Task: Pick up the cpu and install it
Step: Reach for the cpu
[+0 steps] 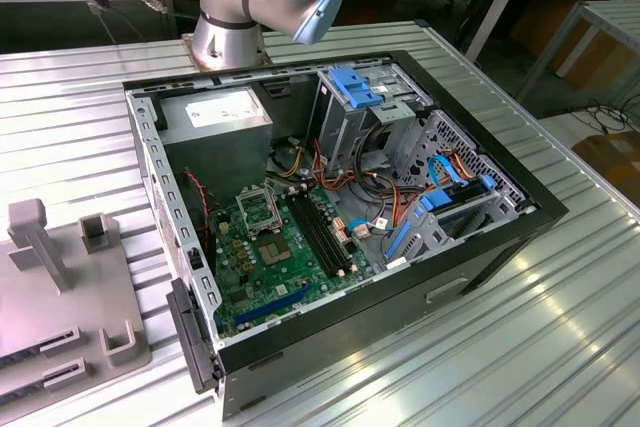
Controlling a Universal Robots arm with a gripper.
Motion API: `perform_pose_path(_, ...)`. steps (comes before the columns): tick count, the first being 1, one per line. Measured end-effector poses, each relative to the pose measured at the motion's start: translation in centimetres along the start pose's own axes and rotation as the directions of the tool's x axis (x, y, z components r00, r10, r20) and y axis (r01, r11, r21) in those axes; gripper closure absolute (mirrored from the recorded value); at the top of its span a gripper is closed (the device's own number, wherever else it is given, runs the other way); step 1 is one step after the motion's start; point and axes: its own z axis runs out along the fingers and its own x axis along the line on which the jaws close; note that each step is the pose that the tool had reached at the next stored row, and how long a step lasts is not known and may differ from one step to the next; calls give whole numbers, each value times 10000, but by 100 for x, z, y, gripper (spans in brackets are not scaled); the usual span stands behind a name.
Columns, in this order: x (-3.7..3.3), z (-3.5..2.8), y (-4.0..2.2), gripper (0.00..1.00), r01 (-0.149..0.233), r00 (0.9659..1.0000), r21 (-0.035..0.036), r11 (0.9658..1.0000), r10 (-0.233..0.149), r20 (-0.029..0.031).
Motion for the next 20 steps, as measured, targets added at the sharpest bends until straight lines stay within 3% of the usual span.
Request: perform_pose_path(20,51,89,-13,89,-1,10000,7,10000,1,-28)
